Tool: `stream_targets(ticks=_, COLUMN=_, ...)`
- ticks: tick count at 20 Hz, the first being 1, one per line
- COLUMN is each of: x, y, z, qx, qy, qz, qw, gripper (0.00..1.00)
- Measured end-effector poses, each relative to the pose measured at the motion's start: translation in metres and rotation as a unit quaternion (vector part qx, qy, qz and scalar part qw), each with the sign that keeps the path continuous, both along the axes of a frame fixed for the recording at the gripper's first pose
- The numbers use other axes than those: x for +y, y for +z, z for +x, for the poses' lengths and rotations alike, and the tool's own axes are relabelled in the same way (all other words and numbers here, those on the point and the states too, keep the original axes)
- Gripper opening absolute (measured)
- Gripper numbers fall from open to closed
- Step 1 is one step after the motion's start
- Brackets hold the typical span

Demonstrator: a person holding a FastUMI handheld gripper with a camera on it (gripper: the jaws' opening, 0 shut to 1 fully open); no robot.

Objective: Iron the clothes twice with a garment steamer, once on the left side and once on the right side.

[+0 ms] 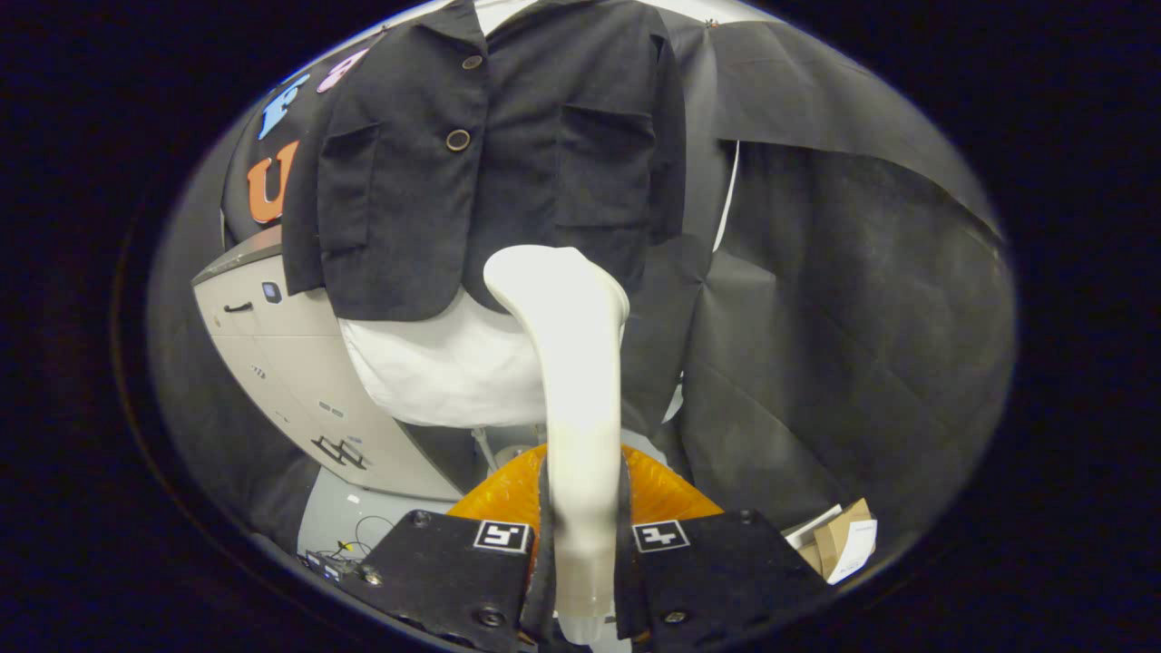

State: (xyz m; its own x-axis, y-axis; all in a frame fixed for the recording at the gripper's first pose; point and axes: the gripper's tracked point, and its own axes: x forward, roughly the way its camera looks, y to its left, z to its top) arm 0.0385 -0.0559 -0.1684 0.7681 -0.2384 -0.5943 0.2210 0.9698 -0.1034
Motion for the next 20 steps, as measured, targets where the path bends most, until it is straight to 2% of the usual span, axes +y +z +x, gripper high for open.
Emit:
stream_targets(ticks=8, x=0.025, y=0.037, z=-0.038, qx=-0.030, qy=-0.001, qz=-0.001, qw=1.000, gripper=0.29)
stream_targets(ticks=15, x=0.026, y=0.080, z=-0.069, qx=-0.059, qy=-0.009, qz=-0.003, qw=0.998, gripper=0.28)
stream_targets(ticks=20, x=0.033, y=0.104, z=-0.085, qx=-0.078, qy=0.011, qz=0.003, qw=0.997, gripper=0.28)
